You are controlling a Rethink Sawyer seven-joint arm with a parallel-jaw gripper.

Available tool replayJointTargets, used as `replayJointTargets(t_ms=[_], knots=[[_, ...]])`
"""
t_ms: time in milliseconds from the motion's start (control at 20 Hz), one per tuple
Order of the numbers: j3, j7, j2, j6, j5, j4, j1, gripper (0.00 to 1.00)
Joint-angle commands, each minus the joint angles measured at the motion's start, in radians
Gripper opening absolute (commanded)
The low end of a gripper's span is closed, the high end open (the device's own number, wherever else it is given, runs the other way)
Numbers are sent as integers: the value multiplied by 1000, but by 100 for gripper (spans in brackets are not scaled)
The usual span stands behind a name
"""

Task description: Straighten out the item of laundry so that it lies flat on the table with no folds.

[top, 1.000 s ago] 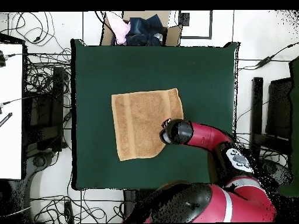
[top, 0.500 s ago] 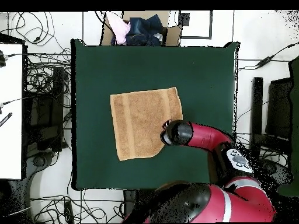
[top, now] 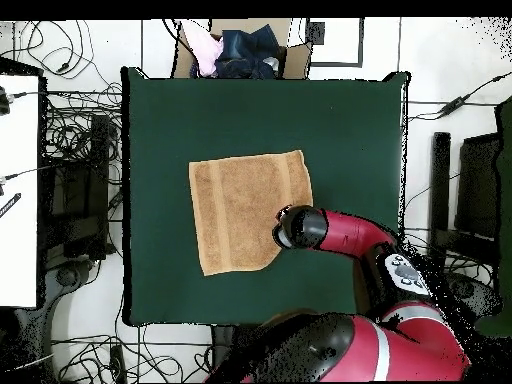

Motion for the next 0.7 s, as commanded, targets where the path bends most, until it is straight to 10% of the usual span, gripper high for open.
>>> replayJointTargets(t_ms=[50, 700], knots=[[38, 24, 100, -16, -30, 60, 56, 0], [62, 50, 41, 103, 42, 101, 71, 0]])
